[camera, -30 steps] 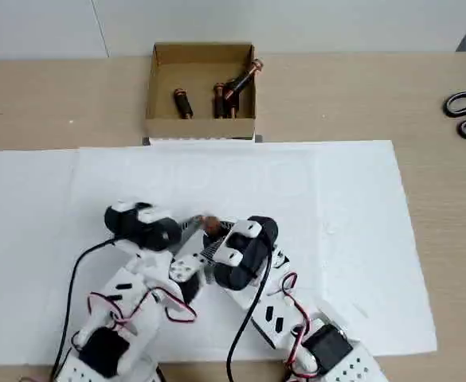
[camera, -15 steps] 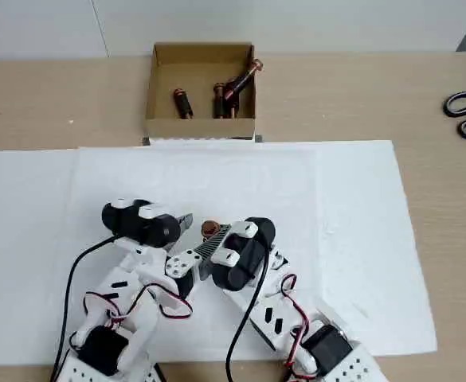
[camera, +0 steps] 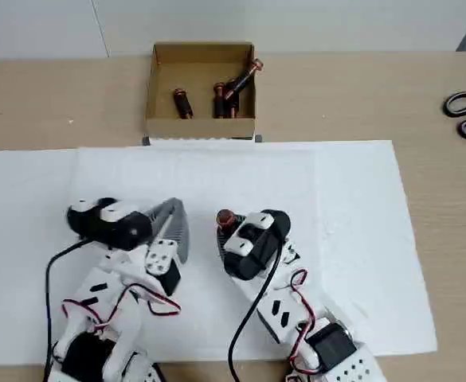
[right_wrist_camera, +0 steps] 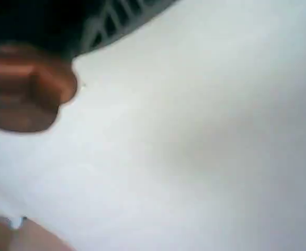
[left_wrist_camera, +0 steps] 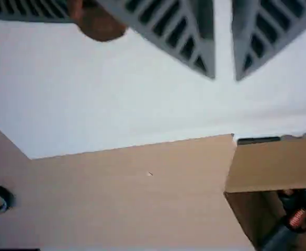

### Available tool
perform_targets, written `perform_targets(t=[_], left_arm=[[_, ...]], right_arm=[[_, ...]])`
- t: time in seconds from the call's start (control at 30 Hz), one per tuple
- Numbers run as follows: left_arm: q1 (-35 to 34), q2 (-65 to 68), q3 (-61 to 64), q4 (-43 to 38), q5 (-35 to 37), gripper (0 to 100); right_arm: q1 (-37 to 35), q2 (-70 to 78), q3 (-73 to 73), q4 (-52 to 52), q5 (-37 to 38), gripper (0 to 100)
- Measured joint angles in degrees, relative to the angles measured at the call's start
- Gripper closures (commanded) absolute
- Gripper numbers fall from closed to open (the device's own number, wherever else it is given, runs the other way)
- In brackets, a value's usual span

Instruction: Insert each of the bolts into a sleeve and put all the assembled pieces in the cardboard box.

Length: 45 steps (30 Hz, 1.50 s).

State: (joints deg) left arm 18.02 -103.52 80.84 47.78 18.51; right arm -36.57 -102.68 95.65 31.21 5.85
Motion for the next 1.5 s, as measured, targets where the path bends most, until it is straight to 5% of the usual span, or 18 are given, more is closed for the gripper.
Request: perform_targets(t=[0.2,0.37,0.63,0.97,1.27,1.5], left_arm=[[-16.44,0.00,2.64,0.00,-0.70,99],[-24.44,0.00,12.13,0.00,-8.44,99],[-21.80,0.09,15.65,2.55,-9.58,99],[-21.10,0.09,15.65,3.16,-9.58,99],[-21.10,0.09,15.65,3.16,-9.58,99],[-21.10,0.09,15.65,3.16,-9.58,99]], right_arm=[[4.04,0.00,0.00,3.69,0.00,99.6],[9.85,0.00,0.00,4.40,0.00,99.6],[17.67,0.00,0.00,4.48,-2.55,99.6],[18.55,0.00,-2.11,8.00,-10.37,99.7],[18.46,0.53,-11.52,8.09,-5.27,99.7],[18.90,15.21,-22.33,3.96,-4.13,99.7]])
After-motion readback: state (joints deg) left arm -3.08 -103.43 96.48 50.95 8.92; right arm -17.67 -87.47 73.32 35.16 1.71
